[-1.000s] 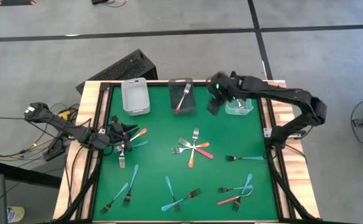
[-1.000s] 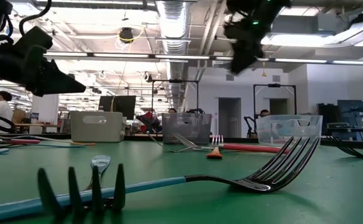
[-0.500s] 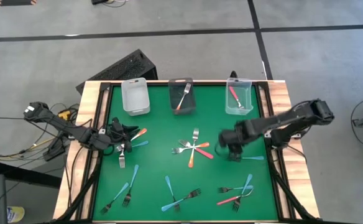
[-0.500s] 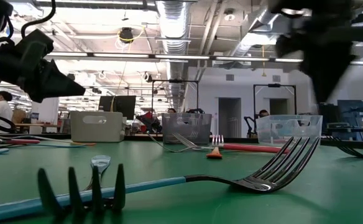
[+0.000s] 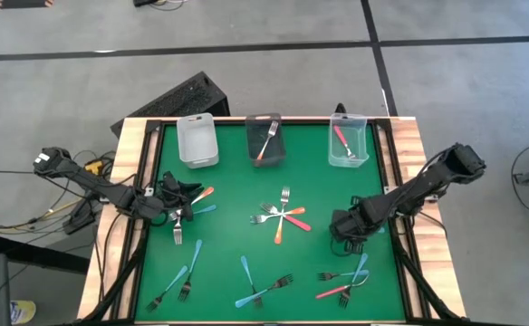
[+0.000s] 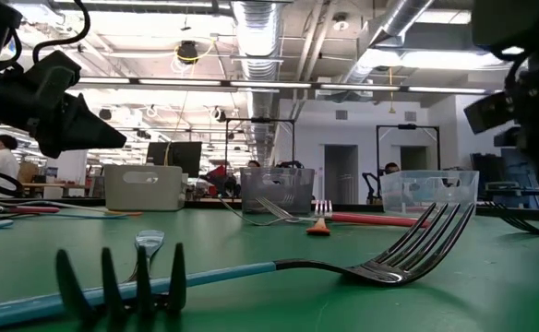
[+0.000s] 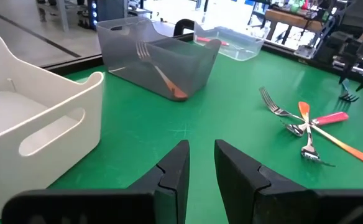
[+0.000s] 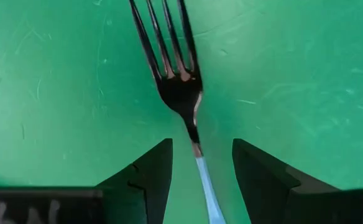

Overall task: Sort silverware by color (type)
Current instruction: Put the blue fork into the white bin

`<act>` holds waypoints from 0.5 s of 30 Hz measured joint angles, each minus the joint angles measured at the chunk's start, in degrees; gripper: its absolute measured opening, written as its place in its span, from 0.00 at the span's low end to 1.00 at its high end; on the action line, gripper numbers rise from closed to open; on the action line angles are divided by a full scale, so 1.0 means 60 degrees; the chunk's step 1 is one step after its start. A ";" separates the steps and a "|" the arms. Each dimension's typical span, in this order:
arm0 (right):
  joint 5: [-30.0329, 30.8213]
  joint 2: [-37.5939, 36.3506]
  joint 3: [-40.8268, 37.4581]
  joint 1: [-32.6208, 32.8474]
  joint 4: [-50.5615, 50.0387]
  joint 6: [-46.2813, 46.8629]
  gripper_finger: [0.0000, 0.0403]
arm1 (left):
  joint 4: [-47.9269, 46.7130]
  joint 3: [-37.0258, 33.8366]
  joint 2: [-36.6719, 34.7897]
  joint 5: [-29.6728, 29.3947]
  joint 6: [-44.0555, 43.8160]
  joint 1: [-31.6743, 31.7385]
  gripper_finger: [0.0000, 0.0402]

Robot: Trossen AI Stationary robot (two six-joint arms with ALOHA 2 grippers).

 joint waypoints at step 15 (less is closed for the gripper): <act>0.0093 -0.0087 -0.0697 -0.0591 0.1510 -0.0004 0.05 | 0.0591 0.0000 0.0005 0.0449 0.0629 0.0000 0.16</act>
